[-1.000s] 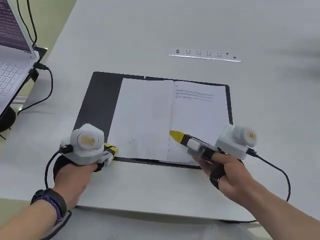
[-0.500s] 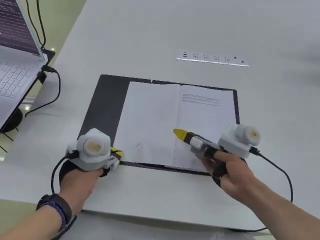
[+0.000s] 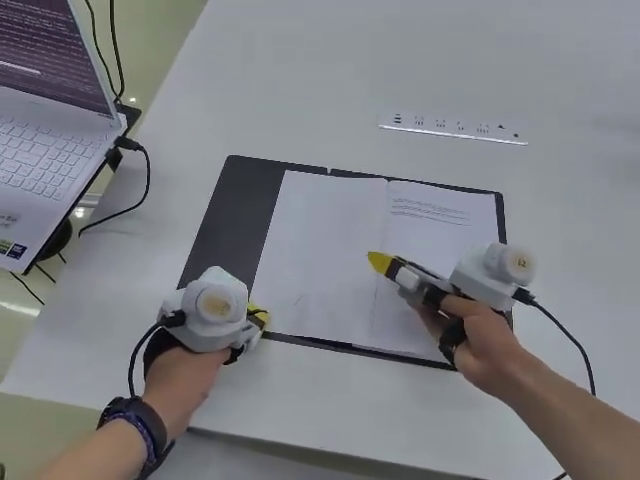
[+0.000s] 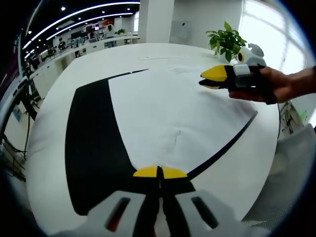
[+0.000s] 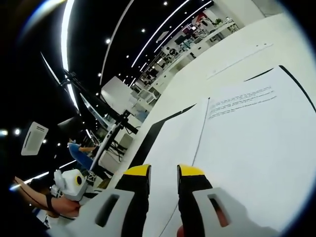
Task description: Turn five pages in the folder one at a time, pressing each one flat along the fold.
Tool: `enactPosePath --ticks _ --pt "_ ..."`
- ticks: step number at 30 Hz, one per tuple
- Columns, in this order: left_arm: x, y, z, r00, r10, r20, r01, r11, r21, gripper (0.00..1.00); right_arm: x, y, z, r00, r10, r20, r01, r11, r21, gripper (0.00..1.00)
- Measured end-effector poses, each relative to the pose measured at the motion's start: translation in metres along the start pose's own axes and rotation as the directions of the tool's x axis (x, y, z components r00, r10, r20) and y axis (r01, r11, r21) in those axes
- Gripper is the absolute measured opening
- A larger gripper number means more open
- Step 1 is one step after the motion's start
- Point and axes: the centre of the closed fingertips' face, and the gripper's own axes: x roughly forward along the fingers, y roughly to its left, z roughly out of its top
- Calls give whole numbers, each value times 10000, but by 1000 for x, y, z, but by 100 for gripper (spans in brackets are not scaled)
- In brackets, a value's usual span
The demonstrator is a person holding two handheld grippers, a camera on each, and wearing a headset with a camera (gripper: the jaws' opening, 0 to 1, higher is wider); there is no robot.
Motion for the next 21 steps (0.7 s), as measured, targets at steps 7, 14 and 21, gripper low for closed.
enactPosePath --ticks 7,14,21 --pt "-1 0 -2 9999 62 93 -59 9997 -248 0 11 -5 3 9997 -248 41 248 9997 32 13" --pt "0 1 -1 10000 -15 96 17 9998 -212 0 16 -17 4 9987 -472 207 472 9989 -4 0" --pt "1 1 -1 9996 19 272 -10 9994 -338 0 19 -26 -2 9987 -506 -62 505 9987 -70 0"
